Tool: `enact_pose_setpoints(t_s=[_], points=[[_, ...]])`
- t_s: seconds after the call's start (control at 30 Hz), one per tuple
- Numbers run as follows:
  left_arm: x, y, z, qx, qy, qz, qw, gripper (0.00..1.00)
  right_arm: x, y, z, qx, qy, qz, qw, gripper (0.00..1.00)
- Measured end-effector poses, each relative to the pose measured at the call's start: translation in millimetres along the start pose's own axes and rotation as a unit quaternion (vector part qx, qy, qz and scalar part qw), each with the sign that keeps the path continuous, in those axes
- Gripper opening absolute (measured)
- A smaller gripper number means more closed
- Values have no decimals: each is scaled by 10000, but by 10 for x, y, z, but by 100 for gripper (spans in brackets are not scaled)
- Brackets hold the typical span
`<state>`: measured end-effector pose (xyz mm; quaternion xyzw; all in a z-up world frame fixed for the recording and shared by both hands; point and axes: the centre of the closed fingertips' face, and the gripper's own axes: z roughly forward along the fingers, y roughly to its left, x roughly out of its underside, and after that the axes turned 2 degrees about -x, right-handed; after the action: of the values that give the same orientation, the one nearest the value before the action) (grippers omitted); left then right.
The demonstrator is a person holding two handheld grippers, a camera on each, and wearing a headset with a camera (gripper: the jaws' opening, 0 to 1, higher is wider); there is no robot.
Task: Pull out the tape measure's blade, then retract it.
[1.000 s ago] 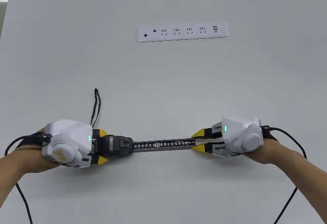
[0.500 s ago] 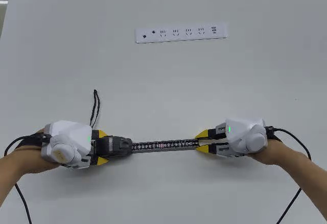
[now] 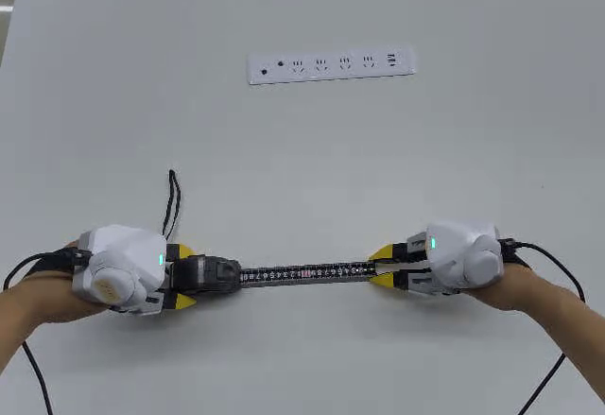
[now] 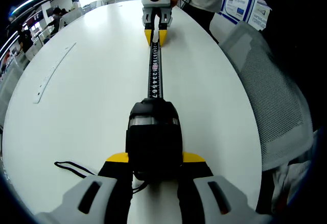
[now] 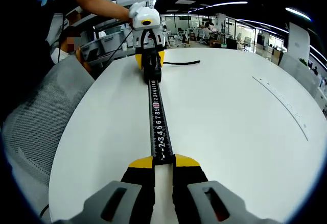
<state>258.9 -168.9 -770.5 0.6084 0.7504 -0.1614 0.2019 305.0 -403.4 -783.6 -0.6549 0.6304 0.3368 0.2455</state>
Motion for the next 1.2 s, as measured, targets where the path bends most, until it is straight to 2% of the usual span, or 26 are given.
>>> enact_pose_setpoints(t_s=[1.2], points=[[12,2,-8,10,74,19,10000,30,189,-40,-246,36,95,60,9999,10]])
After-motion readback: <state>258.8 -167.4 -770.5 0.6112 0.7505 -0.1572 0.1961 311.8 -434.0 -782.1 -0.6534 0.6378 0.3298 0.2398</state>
